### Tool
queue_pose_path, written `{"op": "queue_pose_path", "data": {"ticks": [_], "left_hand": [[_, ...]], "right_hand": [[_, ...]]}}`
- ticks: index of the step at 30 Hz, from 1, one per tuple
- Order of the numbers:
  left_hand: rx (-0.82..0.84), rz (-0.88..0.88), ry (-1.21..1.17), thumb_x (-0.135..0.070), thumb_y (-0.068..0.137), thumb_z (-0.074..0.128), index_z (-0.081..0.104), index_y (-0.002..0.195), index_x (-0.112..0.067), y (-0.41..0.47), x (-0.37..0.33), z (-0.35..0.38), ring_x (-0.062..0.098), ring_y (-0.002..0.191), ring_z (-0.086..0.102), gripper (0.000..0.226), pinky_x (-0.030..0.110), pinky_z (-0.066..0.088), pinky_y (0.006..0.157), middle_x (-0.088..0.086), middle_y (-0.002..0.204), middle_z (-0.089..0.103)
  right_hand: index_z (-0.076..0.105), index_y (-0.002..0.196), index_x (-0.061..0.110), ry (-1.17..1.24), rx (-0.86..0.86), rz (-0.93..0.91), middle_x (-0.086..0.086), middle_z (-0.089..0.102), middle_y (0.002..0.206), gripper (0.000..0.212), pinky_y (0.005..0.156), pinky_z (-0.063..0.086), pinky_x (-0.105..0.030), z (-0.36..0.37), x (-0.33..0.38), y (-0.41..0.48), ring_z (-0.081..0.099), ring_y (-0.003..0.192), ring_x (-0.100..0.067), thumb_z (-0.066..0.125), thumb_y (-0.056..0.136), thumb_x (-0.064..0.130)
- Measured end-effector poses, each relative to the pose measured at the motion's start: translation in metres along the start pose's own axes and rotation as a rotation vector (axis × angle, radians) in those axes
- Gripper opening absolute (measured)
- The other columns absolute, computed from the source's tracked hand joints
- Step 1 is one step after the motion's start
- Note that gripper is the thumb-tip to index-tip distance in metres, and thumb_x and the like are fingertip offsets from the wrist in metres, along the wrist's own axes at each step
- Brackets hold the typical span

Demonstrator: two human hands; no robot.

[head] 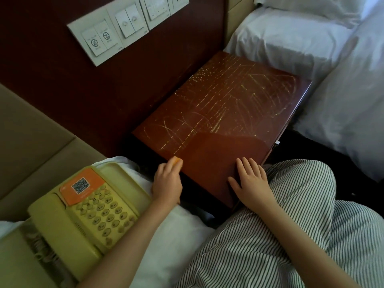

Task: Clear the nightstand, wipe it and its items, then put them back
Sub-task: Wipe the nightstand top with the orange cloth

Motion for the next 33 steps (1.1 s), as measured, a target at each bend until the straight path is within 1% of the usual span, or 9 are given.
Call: {"op": "queue_pose_path", "data": {"ticks": [4, 6, 12, 15, 19, 21, 27, 30, 33], "left_hand": [[0.030, 0.189, 0.025, 0.002, 0.077, 0.057, 0.064, 0.115, -0.012, -0.014, -0.024, 0.006, 0.028, 0.094, 0.061, 0.041, 0.037, 0.053, 0.073, 0.004, 0.120, 0.063], [0.051, 0.122, 0.045, 0.006, 0.077, 0.061, 0.062, 0.118, -0.013, -0.003, -0.013, 0.002, 0.029, 0.099, 0.059, 0.045, 0.039, 0.052, 0.075, 0.004, 0.123, 0.060], [0.029, -0.185, 0.167, -0.003, 0.091, 0.044, 0.042, 0.136, -0.014, 0.033, 0.026, -0.013, 0.026, 0.120, 0.041, 0.046, 0.034, 0.039, 0.094, 0.003, 0.144, 0.039], [0.047, -0.111, 0.155, -0.001, 0.088, 0.046, 0.044, 0.135, -0.014, 0.024, 0.000, -0.004, 0.027, 0.118, 0.043, 0.049, 0.035, 0.039, 0.091, 0.003, 0.143, 0.040], [0.068, 0.180, 0.063, 0.006, 0.068, 0.067, 0.063, 0.116, -0.012, -0.007, -0.051, 0.009, 0.027, 0.095, 0.060, 0.051, 0.036, 0.051, 0.070, 0.005, 0.121, 0.062], [0.099, 0.255, 0.047, 0.006, 0.066, 0.069, 0.064, 0.115, -0.012, -0.014, -0.057, 0.013, 0.026, 0.095, 0.061, 0.053, 0.034, 0.051, 0.069, 0.004, 0.119, 0.063], [0.064, -0.083, 0.058, 0.002, 0.090, 0.043, 0.047, 0.135, -0.013, 0.033, 0.014, 0.000, 0.025, 0.127, 0.039, 0.047, 0.034, 0.038, 0.100, 0.005, 0.143, 0.041], [0.060, -0.182, 0.104, -0.003, 0.093, 0.042, 0.039, 0.139, -0.014, 0.041, 0.019, -0.004, 0.023, 0.132, 0.033, 0.048, 0.033, 0.036, 0.104, 0.006, 0.148, 0.034], [0.058, -0.134, 0.088, -0.005, 0.092, 0.045, 0.037, 0.140, -0.018, 0.033, -0.004, 0.003, 0.020, 0.130, 0.034, 0.051, 0.030, 0.038, 0.102, 0.001, 0.148, 0.033]], "right_hand": [[0.001, 0.151, 0.014, 0.007, 0.002, -0.010, -0.005, 0.004, 0.159, 0.067, 0.116, -0.004, -0.037, 0.000, 0.002, 0.000, -0.004, 0.146, -0.022, 0.025, 0.099, 0.050], [0.001, 0.151, 0.014, 0.010, 0.004, -0.012, -0.005, 0.003, 0.159, 0.068, 0.116, -0.004, -0.036, -0.001, 0.002, -0.002, -0.004, 0.146, -0.022, 0.025, 0.099, 0.050], [0.000, 0.151, 0.014, 0.026, 0.010, 0.009, -0.005, 0.002, 0.159, 0.067, 0.116, -0.005, -0.036, -0.001, -0.001, -0.002, -0.005, 0.146, -0.022, 0.024, 0.099, 0.050], [0.001, 0.151, 0.014, 0.036, 0.012, 0.013, -0.005, 0.003, 0.159, 0.067, 0.116, -0.005, -0.036, -0.001, 0.000, -0.001, -0.005, 0.146, -0.023, 0.024, 0.099, 0.050], [0.002, 0.151, 0.014, 0.040, 0.004, 0.013, -0.006, 0.003, 0.159, 0.067, 0.116, -0.004, -0.036, -0.002, 0.001, 0.000, -0.004, 0.146, -0.023, 0.026, 0.100, 0.049], [0.002, 0.151, 0.014, 0.045, 0.000, 0.012, -0.006, 0.003, 0.159, 0.067, 0.116, -0.004, -0.036, -0.002, 0.000, -0.001, -0.004, 0.146, -0.023, 0.026, 0.100, 0.048], [0.003, 0.152, 0.014, 0.059, 0.006, 0.016, -0.005, 0.003, 0.159, 0.066, 0.116, -0.005, -0.036, -0.003, -0.003, -0.004, -0.005, 0.146, -0.022, 0.026, 0.100, 0.048], [0.003, 0.151, 0.015, 0.068, 0.008, 0.022, -0.005, 0.003, 0.159, 0.066, 0.116, -0.005, -0.036, -0.003, -0.003, -0.004, -0.005, 0.146, -0.022, 0.026, 0.100, 0.048], [0.004, 0.151, 0.015, 0.070, 0.015, 0.022, -0.005, 0.003, 0.159, 0.065, 0.116, -0.005, -0.036, -0.003, -0.002, -0.002, -0.005, 0.146, -0.022, 0.025, 0.100, 0.048]]}}
Point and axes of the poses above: each hand's wrist, its own y-axis towards the middle knuckle, its own z-axis out of the palm, x = y × z, the point moved 8 cm from there along y, towards the middle knuckle
